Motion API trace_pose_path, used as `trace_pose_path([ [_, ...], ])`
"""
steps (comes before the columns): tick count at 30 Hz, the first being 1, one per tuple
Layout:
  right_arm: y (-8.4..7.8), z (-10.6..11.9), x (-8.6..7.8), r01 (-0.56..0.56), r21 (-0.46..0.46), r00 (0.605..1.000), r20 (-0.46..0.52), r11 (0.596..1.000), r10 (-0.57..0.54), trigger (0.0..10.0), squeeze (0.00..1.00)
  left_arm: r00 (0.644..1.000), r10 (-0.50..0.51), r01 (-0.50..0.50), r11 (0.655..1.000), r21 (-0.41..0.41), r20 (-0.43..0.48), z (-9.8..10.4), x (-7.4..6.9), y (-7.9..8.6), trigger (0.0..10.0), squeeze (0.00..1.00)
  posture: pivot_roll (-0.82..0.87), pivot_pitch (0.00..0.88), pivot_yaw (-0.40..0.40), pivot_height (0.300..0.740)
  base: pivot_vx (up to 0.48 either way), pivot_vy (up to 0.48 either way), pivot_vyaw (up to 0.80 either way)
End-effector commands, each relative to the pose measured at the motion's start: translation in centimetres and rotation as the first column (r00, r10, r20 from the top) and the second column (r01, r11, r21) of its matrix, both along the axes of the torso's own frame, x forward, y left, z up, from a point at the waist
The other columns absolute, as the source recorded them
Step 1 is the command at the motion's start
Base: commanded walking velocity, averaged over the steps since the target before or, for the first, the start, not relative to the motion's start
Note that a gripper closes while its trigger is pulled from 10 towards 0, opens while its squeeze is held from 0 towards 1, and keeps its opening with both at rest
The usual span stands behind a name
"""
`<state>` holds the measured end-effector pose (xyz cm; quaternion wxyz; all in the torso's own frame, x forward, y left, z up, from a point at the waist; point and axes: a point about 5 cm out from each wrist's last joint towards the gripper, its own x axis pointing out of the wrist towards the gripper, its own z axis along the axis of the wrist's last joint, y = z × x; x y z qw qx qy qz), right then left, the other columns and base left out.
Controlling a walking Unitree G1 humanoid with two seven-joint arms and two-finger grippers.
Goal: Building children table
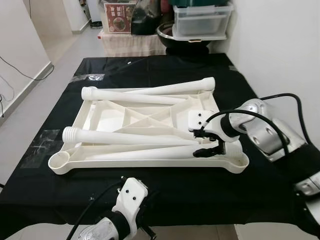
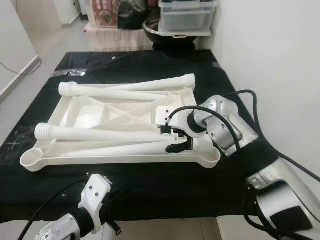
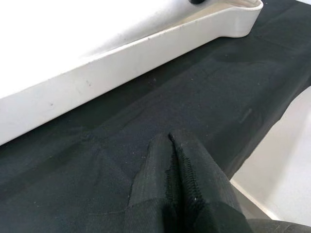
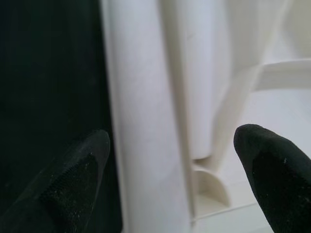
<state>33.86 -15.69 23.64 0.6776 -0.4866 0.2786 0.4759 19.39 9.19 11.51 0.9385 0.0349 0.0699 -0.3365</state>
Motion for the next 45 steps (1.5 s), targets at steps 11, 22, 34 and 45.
trace_pose_path([
  [11, 0.7, -1.2, 0.8, 0.070, -0.080, 0.995, -0.067, 0.994, -0.076, 10.0, 0.00, 1.000, -0.008, 0.008, 1.000, -0.002, -0.008, 0.0, -0.2, 0.0, 10.0, 0.00, -0.14, 0.100, -0.030, 0.740, 0.000, 0.000, 0.00],
  [22, -0.1, -2.2, 0.5, 0.066, -0.172, 0.990, -0.109, 0.983, -0.085, 0.0, 0.00, 1.000, -0.012, 0.012, 1.000, 0.000, -0.007, 0.0, -0.2, -0.1, 10.0, 0.00, -0.14, 0.099, -0.040, 0.740, 0.000, 0.000, 0.00],
  [34, -0.2, -1.9, 0.5, 0.033, -0.085, 0.992, -0.119, 0.996, -0.043, 0.0, 0.00, 1.000, -0.018, 0.018, 1.000, 0.008, -0.004, 0.0, 0.0, -0.2, 10.0, 0.00, -0.13, 0.085, -0.036, 0.740, 0.000, 0.000, 0.00],
  [45, -1.7, 3.7, -0.4, 0.032, 0.462, 0.997, -0.071, 0.886, 0.001, 0.0, 0.00, 0.998, 0.035, -0.033, 0.999, -0.040, 0.052, 1.7, 2.1, 0.8, 10.0, 0.00, -0.11, 0.062, -0.014, 0.740, 0.000, 0.000, 0.00],
])
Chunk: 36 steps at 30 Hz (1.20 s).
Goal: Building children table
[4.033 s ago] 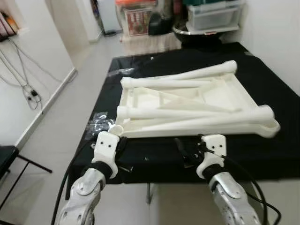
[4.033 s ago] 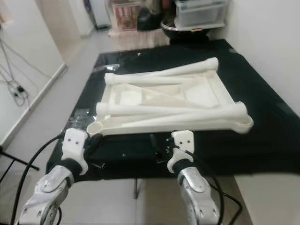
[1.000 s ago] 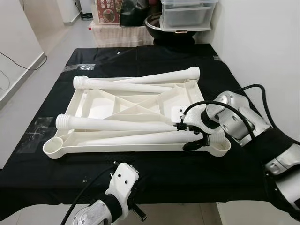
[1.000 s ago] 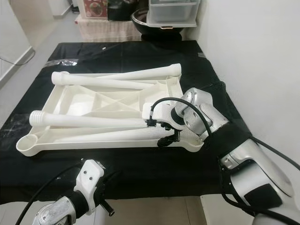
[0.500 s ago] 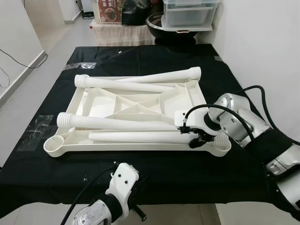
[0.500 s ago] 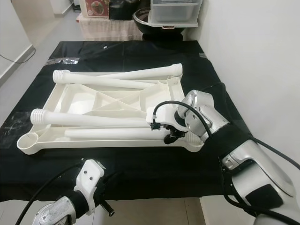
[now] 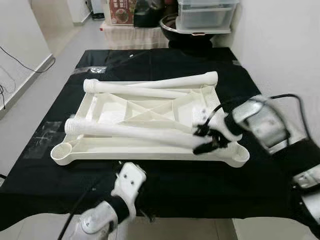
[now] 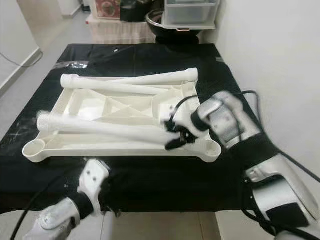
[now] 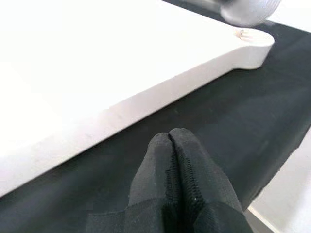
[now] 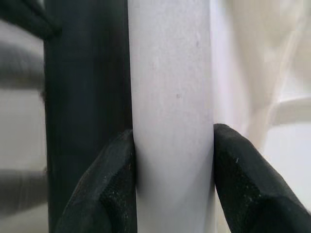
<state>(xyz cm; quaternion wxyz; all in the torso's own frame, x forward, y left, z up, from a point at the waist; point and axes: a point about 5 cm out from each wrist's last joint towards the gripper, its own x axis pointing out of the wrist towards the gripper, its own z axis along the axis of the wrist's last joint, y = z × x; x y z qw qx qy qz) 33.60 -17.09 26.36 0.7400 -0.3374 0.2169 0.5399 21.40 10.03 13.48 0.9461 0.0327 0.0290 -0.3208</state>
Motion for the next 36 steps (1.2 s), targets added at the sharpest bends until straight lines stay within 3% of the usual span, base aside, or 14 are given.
trace_pose_path([
  [1, -0.3, 1.0, -0.1, 0.027, 0.121, 1.000, 0.010, 0.992, -0.028, 0.0, 0.00, 1.000, 0.001, -0.001, 1.000, -0.010, -0.024, -0.3, 0.1, 0.0, 10.0, 0.00, -0.11, 0.062, -0.014, 0.740, 0.000, 0.000, 0.00],
  [6, 0.0, 1.7, 0.4, 0.163, 0.412, 0.983, 0.013, 0.896, -0.185, 0.0, 0.00, 0.999, 0.039, -0.037, 0.997, -0.071, 0.026, 1.4, 1.6, 0.3, 10.0, 0.00, -0.11, 0.065, -0.005, 0.740, 0.000, 0.000, 0.00],
  [7, 0.0, 1.7, 0.4, 0.163, 0.412, 0.983, 0.013, 0.896, -0.185, 0.0, 0.00, 0.999, 0.039, -0.037, 0.997, -0.071, 0.026, 1.4, 1.6, 0.3, 10.0, 0.00, -0.11, 0.065, -0.005, 0.740, 0.000, 0.000, 0.00],
  [9, 0.6, 1.9, 1.4, 0.261, 0.633, 0.946, -0.016, 0.729, -0.325, 0.2, 0.00, 0.989, 0.109, -0.086, 0.973, -0.212, 0.096, 4.9, 3.7, 1.2, 10.0, 0.00, -0.10, 0.063, -0.004, 0.740, 0.000, 0.000, 0.00],
  [10, 0.6, 1.9, 1.4, 0.261, 0.633, 0.946, -0.016, 0.729, -0.325, 0.2, 0.00, 0.989, 0.109, -0.086, 0.973, -0.212, 0.096, 4.9, 3.7, 1.2, 10.0, 0.00, -0.10, 0.063, -0.004, 0.740, 0.000, 0.000, 0.00],
  [11, 0.9, 1.6, 1.8, 0.310, 0.695, 0.925, -0.064, 0.649, -0.373, 10.0, 0.00, 0.982, 0.139, -0.097, 0.952, -0.290, 0.128, 6.7, 4.6, 1.9, 10.0, 0.00, -0.10, 0.062, -0.003, 0.740, 0.000, 0.000, 0.00],
  [14, 1.5, 1.0, 2.2, 0.286, 0.802, 0.871, 0.011, 0.525, -0.491, 10.0, 0.00, 0.961, 0.136, -0.005, 0.880, -0.476, 0.242, 12.2, 5.8, 4.0, 10.0, 0.00, -0.09, 0.056, 0.009, 0.740, 0.000, 0.000, 0.00],
  [15, 1.6, 1.0, 2.2, 0.272, 0.814, 0.862, 0.032, 0.513, -0.507, 10.0, 0.00, 0.958, 0.126, 0.018, 0.870, -0.493, 0.258, 12.8, 5.8, 4.2, 10.0, 0.57, -0.09, 0.056, 0.009, 0.740, 0.000, 0.000, 0.00],
  [16, 1.6, 1.0, 2.2, 0.272, 0.814, 0.862, 0.032, 0.513, -0.507, 10.0, 0.00, 0.958, 0.126, 0.018, 0.870, -0.493, 0.258, 12.8, 5.8, 4.2, 10.0, 0.57, -0.09, 0.056, 0.009, 0.740, 0.000, 0.000, 0.00],
  [17, 1.6, 0.7, 2.2, 0.266, 0.796, 0.839, 0.087, 0.544, -0.537, 10.0, 0.00, 0.943, 0.081, 0.103, 0.851, -0.515, 0.322, 14.9, 5.6, 5.1, 10.0, 1.00, -0.08, 0.054, 0.015, 0.740, 0.000, 0.000, 0.00],
  [21, 2.0, 0.8, 1.9, 0.234, 0.767, 0.803, 0.194, 0.597, -0.564, 10.0, 0.00, 0.890, 0.025, 0.260, 0.792, -0.552, 0.455, 20.2, 5.1, 7.5, 10.0, 1.00, -0.07, 0.053, 0.018, 0.740, 0.000, 0.000, 0.00],
  [24, 3.3, 1.3, 1.1, 0.162, 0.751, 0.816, 0.263, 0.640, -0.515, 10.0, 0.00, 0.882, 0.048, 0.256, 0.788, -0.560, 0.470, 21.8, 5.8, 8.6, 10.0, 1.00, -0.06, 0.051, 0.022, 0.740, 0.000, 0.000, 0.00],
  [28, 4.9, 1.3, 0.1, 0.092, 0.734, 0.835, 0.311, 0.672, -0.454, 10.0, 0.00, 0.889, 0.064, 0.230, 0.794, -0.563, 0.454, 22.4, 6.8, 9.2, 10.0, 1.00, -0.07, 0.049, 0.027, 0.740, 0.000, 0.000, 0.00],
  [36, 7.3, 0.1, -1.1, 0.009, 0.684, 0.839, 0.391, 0.729, -0.377, 10.0, 0.00, 0.912, 0.005, 0.269, 0.745, -0.610, 0.409, 23.4, 8.8, 8.2, 10.0, 1.00, -0.08, 0.046, 0.041, 0.740, 0.000, 0.000, 0.00],
])
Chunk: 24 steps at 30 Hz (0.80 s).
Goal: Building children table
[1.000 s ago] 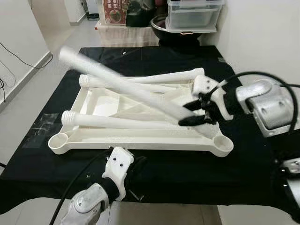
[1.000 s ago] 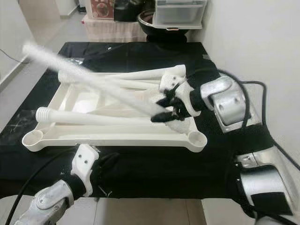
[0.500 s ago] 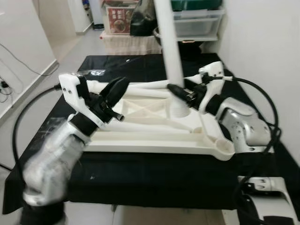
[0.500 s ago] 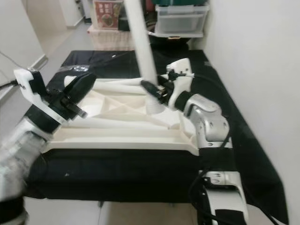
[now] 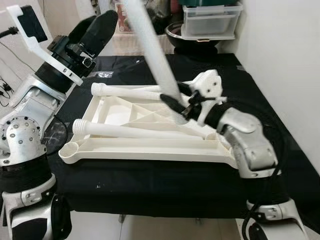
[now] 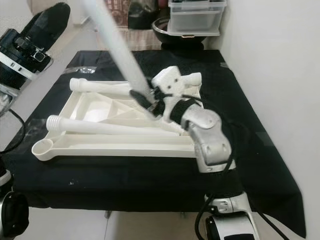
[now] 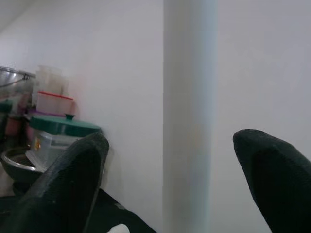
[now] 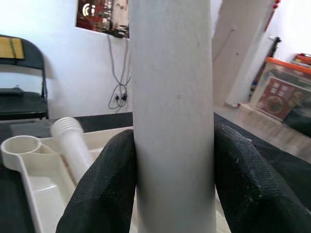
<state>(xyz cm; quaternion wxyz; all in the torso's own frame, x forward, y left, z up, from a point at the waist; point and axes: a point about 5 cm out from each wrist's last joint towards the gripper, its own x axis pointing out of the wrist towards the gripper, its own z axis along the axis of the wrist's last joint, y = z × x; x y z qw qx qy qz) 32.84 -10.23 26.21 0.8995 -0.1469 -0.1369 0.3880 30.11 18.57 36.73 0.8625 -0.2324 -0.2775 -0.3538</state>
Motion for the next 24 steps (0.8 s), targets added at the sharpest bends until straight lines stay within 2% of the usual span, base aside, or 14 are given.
trace_pose_path([
  [1, 0.7, 0.2, -0.4, -0.008, -0.019, 0.999, 0.045, 1.000, 0.009, 10.0, 0.00, 0.996, -0.086, 0.086, 0.996, -0.007, 0.001, 0.3, 0.1, -0.8, 10.0, 1.00, -0.08, 0.048, 0.044, 0.740, 0.000, 0.000, 0.00],
  [2, 0.7, 0.2, -0.4, -0.008, -0.019, 0.999, 0.045, 1.000, 0.009, 10.0, 0.00, 0.996, -0.086, 0.086, 0.996, -0.007, 0.001, 0.3, 0.1, -0.8, 10.0, 1.00, -0.08, 0.048, 0.044, 0.740, 0.000, 0.000, 0.00],
  [3, 1.1, 0.0, -0.5, -0.006, -0.026, 0.999, 0.050, 1.000, 0.007, 10.0, 0.00, 0.987, -0.162, 0.162, 0.987, 0.008, 0.014, 0.4, -0.2, -1.4, 10.0, 1.00, -0.08, 0.048, 0.050, 0.740, 0.000, 0.000, 0.00],
  [4, 1.2, -0.1, -0.5, -0.005, -0.027, 0.999, 0.048, 1.000, 0.006, 10.0, 0.00, 0.981, -0.192, 0.192, 0.981, 0.012, 0.023, 0.5, -0.4, -1.7, 10.0, 1.00, -0.08, 0.047, 0.053, 0.740, 0.000, 0.000, 0.00],
  [9, 1.6, -0.4, -0.7, -0.010, -0.030, 0.999, 0.044, 1.000, 0.011, 10.0, 0.00, 0.978, -0.208, 0.208, 0.977, 0.039, 0.019, 0.5, -0.4, -2.0, 10.0, 1.00, -0.07, 0.047, 0.057, 0.740, 0.000, 0.000, 0.00],
  [12, 1.8, -0.5, -0.9, -0.018, -0.030, 0.999, 0.046, 0.999, 0.020, 10.0, 0.00, 0.984, -0.179, 0.177, 0.981, 0.077, 0.013, 0.5, -0.2, -2.2, 10.0, 1.00, -0.07, 0.047, 0.057, 0.740, 0.000, 0.000, 0.00],
  [13, 1.9, -0.5, -0.9, -0.020, -0.030, 0.999, 0.046, 0.999, 0.021, 10.0, 0.00, 0.987, -0.157, 0.155, 0.985, 0.081, 0.017, 0.6, -0.1, -2.2, 0.0, 0.27, -0.07, 0.048, 0.056, 0.740, 0.000, 0.000, 0.00],
  [14, 1.9, -0.5, -0.9, -0.021, -0.030, 0.999, 0.046, 0.999, 0.022, 10.0, 0.00, 0.989, -0.148, 0.146, 0.986, 0.081, 0.020, 0.7, 0.0, -2.3, 0.0, 0.00, -0.07, 0.048, 0.056, 0.740, 0.000, 0.000, 0.00],
  [24, 2.3, -0.6, -1.3, -0.045, -0.034, 0.998, 0.046, 0.998, 0.046, 10.0, 0.00, 0.993, -0.111, 0.107, 0.988, 0.112, 0.027, 0.8, 0.2, -2.2, 0.0, 0.00, -0.07, 0.047, 0.055, 0.740, 0.000, 0.000, 0.00],
])
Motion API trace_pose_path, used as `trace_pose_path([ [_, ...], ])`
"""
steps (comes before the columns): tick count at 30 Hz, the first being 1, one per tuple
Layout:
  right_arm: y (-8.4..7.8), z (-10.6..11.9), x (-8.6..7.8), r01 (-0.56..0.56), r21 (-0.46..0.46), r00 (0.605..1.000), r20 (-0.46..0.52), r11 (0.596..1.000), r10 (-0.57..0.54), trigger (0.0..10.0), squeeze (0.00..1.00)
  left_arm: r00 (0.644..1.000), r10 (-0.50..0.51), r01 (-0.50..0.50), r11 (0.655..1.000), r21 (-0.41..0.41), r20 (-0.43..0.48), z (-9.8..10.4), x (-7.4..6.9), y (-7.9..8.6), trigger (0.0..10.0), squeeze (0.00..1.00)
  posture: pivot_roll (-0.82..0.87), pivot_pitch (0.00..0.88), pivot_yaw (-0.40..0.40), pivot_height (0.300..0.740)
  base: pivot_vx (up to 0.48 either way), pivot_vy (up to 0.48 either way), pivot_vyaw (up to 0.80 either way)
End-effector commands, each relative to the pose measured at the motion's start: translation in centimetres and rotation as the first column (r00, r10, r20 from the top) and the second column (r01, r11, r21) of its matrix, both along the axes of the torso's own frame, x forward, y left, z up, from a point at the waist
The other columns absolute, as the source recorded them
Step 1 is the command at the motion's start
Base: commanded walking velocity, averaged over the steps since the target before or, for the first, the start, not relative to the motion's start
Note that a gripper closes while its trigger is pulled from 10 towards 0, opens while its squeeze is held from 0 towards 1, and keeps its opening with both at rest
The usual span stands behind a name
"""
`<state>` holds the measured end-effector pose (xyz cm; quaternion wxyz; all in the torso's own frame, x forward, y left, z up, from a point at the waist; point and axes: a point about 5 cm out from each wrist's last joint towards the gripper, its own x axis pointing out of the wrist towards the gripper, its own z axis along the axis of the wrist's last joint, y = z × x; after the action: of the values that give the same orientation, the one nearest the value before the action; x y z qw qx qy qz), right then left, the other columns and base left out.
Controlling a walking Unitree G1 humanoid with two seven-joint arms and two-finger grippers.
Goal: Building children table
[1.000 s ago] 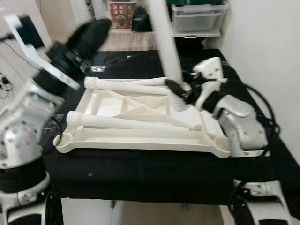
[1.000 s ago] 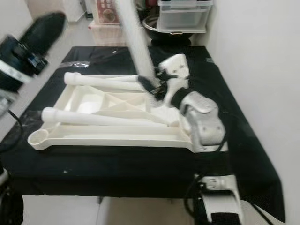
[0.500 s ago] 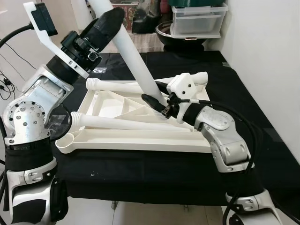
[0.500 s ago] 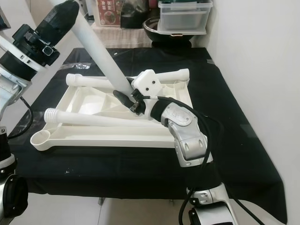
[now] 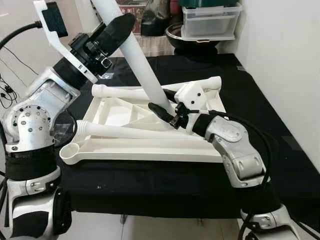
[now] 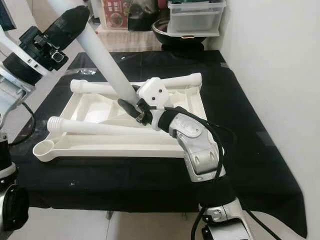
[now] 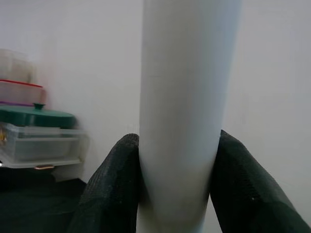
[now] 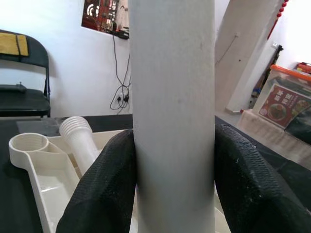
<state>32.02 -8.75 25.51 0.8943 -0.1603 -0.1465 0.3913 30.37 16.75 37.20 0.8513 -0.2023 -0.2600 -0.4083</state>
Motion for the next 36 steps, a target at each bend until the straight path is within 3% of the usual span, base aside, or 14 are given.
trace_pose_path([
  [1, 0.9, 0.0, -0.6, -0.041, -0.018, 0.999, 0.018, 0.999, 0.041, 10.0, 0.00, 1.000, -0.011, 0.011, 1.000, 0.023, 0.011, 0.3, 0.0, -0.4, 0.0, 0.00, -0.08, 0.048, 0.057, 0.740, 0.000, 0.000, 0.00],
  [6, 1.3, -0.4, -1.1, -0.073, -0.025, 0.997, -0.009, 0.997, 0.073, 10.0, 0.00, 0.999, -0.031, 0.030, 0.999, 0.042, 0.009, 0.1, 0.1, -0.7, 0.0, 0.00, -0.08, 0.049, 0.060, 0.740, 0.000, 0.000, 0.00],
  [8, 1.4, -0.6, -1.2, -0.081, -0.024, 0.996, -0.039, 0.996, 0.080, 10.0, 0.00, 0.997, -0.082, 0.081, 0.995, 0.053, 0.011, 0.0, -0.1, -1.0, 0.0, 0.00, -0.09, 0.046, 0.062, 0.740, 0.000, 0.000, 0.00],
  [9, 1.5, -0.8, -1.2, -0.087, -0.023, 0.994, -0.062, 0.996, 0.085, 10.0, 0.92, 0.994, -0.105, 0.104, 0.992, 0.069, 0.015, -0.1, -0.2, -1.2, 0.0, 0.00, -0.09, 0.044, 0.058, 0.740, 0.000, 0.000, 0.00],
  [10, 1.5, -1.0, -1.3, -0.106, -0.016, 0.990, -0.100, 0.994, 0.104, 10.0, 1.00, 0.989, -0.143, 0.140, 0.985, 0.098, 0.024, -0.3, -0.4, -1.5, 0.0, 0.00, -0.09, 0.040, 0.056, 0.740, 0.000, 0.000, 0.00],
  [17, 1.6, -1.1, -1.8, -0.177, -0.012, 0.967, -0.189, 0.984, 0.172, 10.0, 1.00, 0.963, -0.267, 0.257, 0.942, 0.218, 0.020, -1.1, -0.9, -3.1, 0.0, 0.00, -0.09, 0.034, 0.051, 0.740, 0.000, 0.000, 0.00],
  [20, 2.6, -1.5, -1.7, -0.167, -0.058, 0.944, -0.298, 0.984, 0.143, 10.0, 1.00, 0.949, -0.315, 0.296, 0.914, 0.278, 0.025, -1.3, -1.0, -4.4, 0.0, 0.00, -0.10, 0.032, 0.052, 0.740, 0.000, 0.000, 0.00],
  [21, 3.2, -1.8, -1.7, -0.149, -0.069, 0.931, -0.347, 0.986, 0.116, 10.0, 0.00, 0.945, -0.326, 0.302, 0.906, 0.298, 0.031, -1.3, -1.1, -4.7, 0.0, 0.00, -0.10, 0.032, 0.052, 0.740, 0.000, 0.000, 0.00],
  [27, 4.3, -2.4, -2.0, -0.118, -0.096, 0.900, -0.432, 0.988, 0.065, 10.0, 0.00, 0.941, -0.334, 0.301, 0.897, 0.323, 0.051, -1.3, -1.1, -5.4, 0.0, 0.00, -0.11, 0.040, 0.051, 0.740, 0.000, 0.000, 0.00],
  [28, 4.4, -2.4, -2.1, -0.101, -0.071, 0.891, -0.451, 0.992, 0.058, 7.1, 0.00, 0.942, -0.331, 0.296, 0.900, 0.320, 0.057, -1.2, -1.1, -5.5, 0.0, 0.00, -0.11, 0.040, 0.051, 0.740, 0.000, 0.000, 0.00],
  [30, 4.4, -2.3, -2.1, -0.089, -0.053, 0.884, -0.464, 0.995, 0.054, 7.1, 0.00, 0.942, -0.329, 0.294, 0.902, 0.317, 0.061, -1.2, -1.0, -5.5, 0.0, 0.00, -0.12, 0.042, 0.053, 0.740, 0.000, 0.000, 0.00],
  [31, 4.3, -2.2, -2.0, -0.071, -0.035, 0.884, -0.465, 0.997, 0.047, 0.0, 0.00, 0.944, -0.323, 0.287, 0.906, 0.312, 0.068, -1.1, -1.0, -5.4, 0.0, 0.00, -0.12, 0.043, 0.054, 0.740, 0.000, 0.000, 0.00],
  [36, 4.1, -1.7, -1.8, -0.021, 0.029, 0.884, -0.467, 0.999, 0.032, 0.0, 0.00, 0.947, -0.310, 0.275, 0.917, 0.289, 0.085, -0.8, -0.9, -5.1, 0.0, 0.00, -0.12, 0.042, 0.054, 0.740, 0.000, 0.000, 0.00],
])
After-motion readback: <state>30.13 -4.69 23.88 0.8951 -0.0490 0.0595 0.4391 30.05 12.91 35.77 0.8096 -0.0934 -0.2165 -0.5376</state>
